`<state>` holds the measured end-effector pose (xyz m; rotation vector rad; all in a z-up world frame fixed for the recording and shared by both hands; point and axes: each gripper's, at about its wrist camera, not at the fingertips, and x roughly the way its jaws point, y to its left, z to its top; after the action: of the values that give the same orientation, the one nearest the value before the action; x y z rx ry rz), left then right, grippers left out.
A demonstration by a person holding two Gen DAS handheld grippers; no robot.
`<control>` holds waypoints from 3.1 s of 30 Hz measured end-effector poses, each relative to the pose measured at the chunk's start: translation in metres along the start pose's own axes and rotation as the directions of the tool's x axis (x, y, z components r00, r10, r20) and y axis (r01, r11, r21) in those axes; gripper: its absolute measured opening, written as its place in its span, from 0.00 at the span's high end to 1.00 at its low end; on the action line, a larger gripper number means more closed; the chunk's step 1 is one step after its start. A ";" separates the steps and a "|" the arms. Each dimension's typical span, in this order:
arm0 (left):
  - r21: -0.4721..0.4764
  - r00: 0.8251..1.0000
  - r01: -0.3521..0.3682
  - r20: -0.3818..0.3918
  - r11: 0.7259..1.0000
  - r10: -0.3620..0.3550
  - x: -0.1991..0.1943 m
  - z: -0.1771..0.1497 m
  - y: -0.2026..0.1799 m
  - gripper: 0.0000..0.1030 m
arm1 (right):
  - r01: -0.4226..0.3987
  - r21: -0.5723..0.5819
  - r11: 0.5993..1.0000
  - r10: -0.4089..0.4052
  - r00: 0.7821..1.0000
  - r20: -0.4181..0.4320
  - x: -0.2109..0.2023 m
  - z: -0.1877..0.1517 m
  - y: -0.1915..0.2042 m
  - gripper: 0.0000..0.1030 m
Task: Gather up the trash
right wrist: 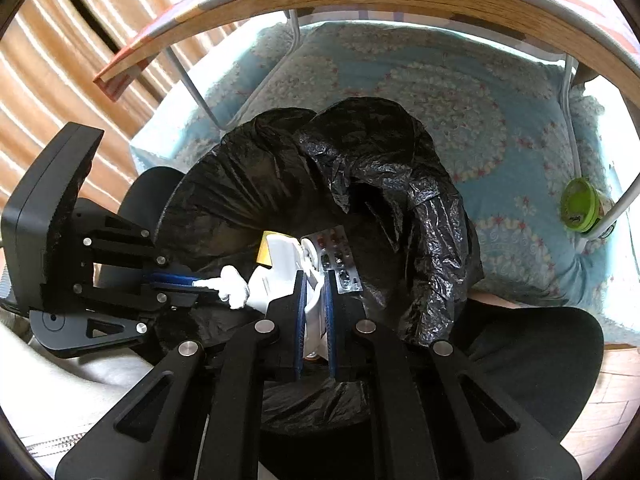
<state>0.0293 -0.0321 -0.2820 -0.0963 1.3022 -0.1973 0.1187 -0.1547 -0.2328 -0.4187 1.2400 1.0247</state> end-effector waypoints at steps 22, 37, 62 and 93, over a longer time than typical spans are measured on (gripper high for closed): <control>-0.057 0.998 0.045 0.042 0.997 -0.043 -0.014 0.009 0.004 0.55 | -0.029 -0.020 0.999 0.029 0.999 -0.046 0.024 0.000 0.010 0.74; -0.072 0.977 0.066 0.209 0.995 -0.050 -0.085 0.017 0.000 0.34 | -0.021 -0.089 0.996 0.024 0.999 0.037 -0.052 0.003 0.022 0.41; -0.079 0.959 0.075 0.280 0.994 -0.050 -0.138 0.004 -0.030 0.19 | -0.043 -0.102 0.994 0.040 0.999 -0.026 -0.102 -0.015 0.047 0.18; -0.083 0.953 0.084 0.298 0.993 -0.055 -0.139 0.002 -0.028 0.19 | -0.052 -0.090 0.995 0.050 0.998 -0.025 -0.100 -0.015 0.046 0.18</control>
<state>-0.0063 -0.0321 -0.1450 -0.2441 1.0099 -0.1738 0.0747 -0.1830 -0.1345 -0.4716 1.2325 1.1261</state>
